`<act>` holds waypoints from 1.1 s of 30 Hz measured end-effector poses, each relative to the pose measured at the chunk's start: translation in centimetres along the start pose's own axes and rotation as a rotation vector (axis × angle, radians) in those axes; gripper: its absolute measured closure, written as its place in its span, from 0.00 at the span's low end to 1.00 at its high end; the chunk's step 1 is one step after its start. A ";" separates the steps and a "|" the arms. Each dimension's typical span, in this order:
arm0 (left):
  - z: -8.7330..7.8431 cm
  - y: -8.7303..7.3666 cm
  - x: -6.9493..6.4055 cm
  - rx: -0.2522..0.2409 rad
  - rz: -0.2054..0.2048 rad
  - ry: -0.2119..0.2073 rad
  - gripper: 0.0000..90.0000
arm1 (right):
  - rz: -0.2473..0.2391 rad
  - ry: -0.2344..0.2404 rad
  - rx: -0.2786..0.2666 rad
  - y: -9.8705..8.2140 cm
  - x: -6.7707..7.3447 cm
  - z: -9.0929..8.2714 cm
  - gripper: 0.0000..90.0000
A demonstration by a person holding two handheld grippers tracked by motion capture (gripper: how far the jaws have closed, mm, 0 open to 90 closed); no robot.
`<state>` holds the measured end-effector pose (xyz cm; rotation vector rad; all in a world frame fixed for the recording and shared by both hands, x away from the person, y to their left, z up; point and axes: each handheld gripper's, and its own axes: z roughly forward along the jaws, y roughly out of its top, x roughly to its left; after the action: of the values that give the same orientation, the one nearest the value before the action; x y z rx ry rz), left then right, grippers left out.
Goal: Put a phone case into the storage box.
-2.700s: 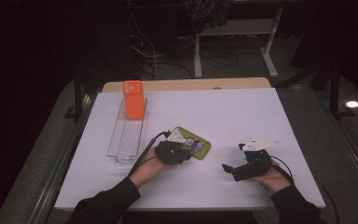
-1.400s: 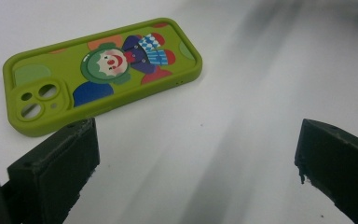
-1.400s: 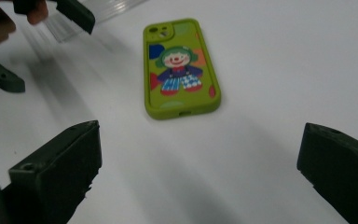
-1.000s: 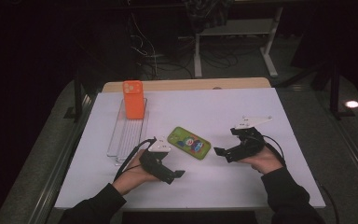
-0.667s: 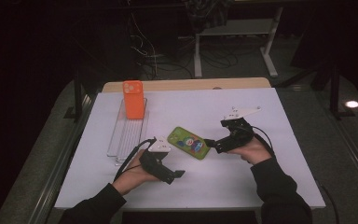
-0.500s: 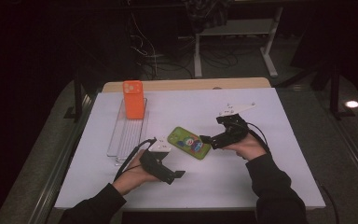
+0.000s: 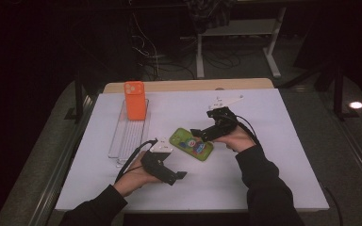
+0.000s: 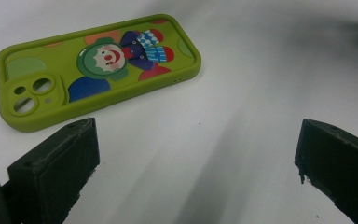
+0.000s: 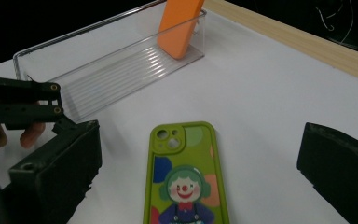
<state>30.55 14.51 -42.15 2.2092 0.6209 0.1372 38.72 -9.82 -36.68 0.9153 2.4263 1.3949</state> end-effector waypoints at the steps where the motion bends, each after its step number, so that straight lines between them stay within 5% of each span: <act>1: 0.0 0.0 0.0 -0.001 -0.001 0.001 0.00 | -0.006 0.000 0.001 0.1 0.0 0.2 0.00; 13: -0.1 0.0 0.2 0.003 -0.001 0.004 0.00 | 0.020 0.004 0.109 -0.9 0.5 2.6 0.00; 33: -0.1 0.0 0.2 0.006 -0.003 0.002 0.00 | -0.028 0.010 0.278 -4.0 0.5 6.3 0.01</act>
<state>30.65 14.71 -42.10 2.2141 0.6267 0.1363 39.49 -6.51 -43.31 0.9282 2.6747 1.0722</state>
